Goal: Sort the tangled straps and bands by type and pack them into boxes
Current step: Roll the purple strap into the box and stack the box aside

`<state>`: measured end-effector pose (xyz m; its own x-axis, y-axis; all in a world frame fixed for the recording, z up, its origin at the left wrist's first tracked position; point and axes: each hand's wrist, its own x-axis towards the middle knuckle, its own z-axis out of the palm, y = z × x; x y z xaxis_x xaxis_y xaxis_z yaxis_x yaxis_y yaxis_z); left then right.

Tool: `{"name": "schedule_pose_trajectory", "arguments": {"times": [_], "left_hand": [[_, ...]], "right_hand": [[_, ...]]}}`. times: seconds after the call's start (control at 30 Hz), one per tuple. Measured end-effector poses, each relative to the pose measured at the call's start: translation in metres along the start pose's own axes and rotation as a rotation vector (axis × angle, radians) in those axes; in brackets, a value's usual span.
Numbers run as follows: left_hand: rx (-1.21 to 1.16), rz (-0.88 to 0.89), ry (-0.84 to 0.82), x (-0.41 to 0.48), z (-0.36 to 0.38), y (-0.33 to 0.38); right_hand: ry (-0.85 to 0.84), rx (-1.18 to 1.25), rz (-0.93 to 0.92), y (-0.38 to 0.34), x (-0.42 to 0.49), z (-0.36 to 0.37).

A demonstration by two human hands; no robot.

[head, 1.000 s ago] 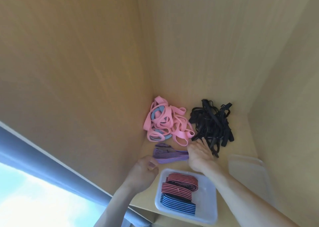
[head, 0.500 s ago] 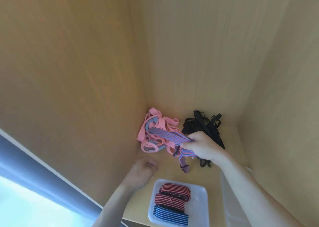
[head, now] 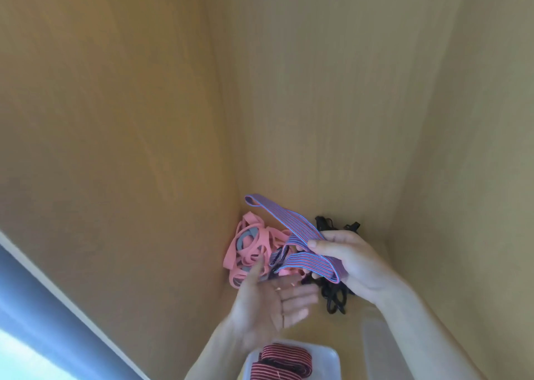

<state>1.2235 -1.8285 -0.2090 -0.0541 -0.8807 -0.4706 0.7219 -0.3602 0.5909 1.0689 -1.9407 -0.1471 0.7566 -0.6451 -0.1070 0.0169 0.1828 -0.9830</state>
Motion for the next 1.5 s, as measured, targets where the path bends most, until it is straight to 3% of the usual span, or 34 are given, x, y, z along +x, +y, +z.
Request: {"name": "schedule_pose_trajectory", "arguments": {"times": [0.07, 0.17, 0.33, 0.47, 0.7, 1.0, 1.13, 1.3, 1.5], "left_hand": [[-0.220, 0.154, 0.008, 0.004, 0.010, 0.008], [-0.253, 0.314, 0.057, 0.006, 0.025, 0.024], [-0.234, 0.271, 0.120, 0.010, 0.032, 0.051], [-0.197, 0.353, 0.185, 0.008, 0.044, 0.080], [-0.149, 0.506, 0.153, 0.010, 0.070, 0.121], [0.137, 0.621, 0.114, 0.013, 0.094, 0.122], [0.249, 0.658, 0.094, 0.013, 0.107, 0.109], [0.488, 0.647, 0.051, 0.016, 0.121, 0.109], [0.735, 0.632, -0.089, 0.016, 0.136, 0.116]], "right_hand": [[-0.022, 0.031, -0.005, 0.003, -0.006, 0.003], [-0.025, 0.078, 0.049, 0.013, -0.015, 0.005], [0.105, 0.133, 0.082, 0.037, -0.021, -0.001], [0.233, 0.219, 0.045, 0.048, -0.020, -0.008], [0.329, 0.447, 0.021, 0.055, -0.011, -0.024], [0.444, 0.091, 0.280, 0.068, -0.008, -0.036], [0.592, -0.117, 0.140, 0.032, -0.010, -0.043], [0.475, -0.212, -0.185, -0.043, -0.002, -0.039], [0.359, -0.285, -0.370, -0.095, 0.017, -0.021]]}}
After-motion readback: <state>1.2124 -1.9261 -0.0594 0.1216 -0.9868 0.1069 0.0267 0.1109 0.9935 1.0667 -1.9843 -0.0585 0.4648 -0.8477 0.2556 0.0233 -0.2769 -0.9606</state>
